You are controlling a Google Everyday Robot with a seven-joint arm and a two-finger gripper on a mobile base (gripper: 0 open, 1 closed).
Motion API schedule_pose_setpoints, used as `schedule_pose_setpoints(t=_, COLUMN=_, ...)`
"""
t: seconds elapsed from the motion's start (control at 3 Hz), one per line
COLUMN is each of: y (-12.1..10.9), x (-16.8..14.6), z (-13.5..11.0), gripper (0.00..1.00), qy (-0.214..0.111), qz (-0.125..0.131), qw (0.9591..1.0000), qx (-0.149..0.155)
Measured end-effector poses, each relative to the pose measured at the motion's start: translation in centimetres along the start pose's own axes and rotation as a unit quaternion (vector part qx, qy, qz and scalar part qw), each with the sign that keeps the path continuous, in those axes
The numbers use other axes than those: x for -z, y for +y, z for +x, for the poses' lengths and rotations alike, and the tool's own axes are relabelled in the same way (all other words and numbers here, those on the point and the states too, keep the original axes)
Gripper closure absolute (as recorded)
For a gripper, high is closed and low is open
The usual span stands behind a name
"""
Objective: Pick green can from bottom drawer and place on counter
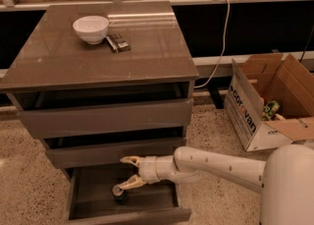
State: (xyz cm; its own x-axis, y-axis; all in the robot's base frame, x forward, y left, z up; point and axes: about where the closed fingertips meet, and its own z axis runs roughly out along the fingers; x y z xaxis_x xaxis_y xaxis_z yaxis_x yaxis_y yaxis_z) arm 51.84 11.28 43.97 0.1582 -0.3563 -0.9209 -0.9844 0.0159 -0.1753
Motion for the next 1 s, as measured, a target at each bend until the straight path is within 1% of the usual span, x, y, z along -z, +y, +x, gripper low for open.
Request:
schedule_pose_setpoints(t=0.33, y=0.2, x=-2.6, z=4.2, gripper=0.28, qy=0.027, qz=-0.009, qw=0.9995, qx=-0.014)
schedule_pose_setpoints(t=0.67, y=1.0, x=-5.3, z=8.7, gripper=0.30, qy=0.041, qz=-0.019, qw=0.9983, qx=-0.037)
schedule_pose_setpoints(t=1.0, y=2.4, x=-8.3, z=12.3, gripper=0.33, qy=0.044, qz=-0.030, qw=0.9969, qx=-0.058)
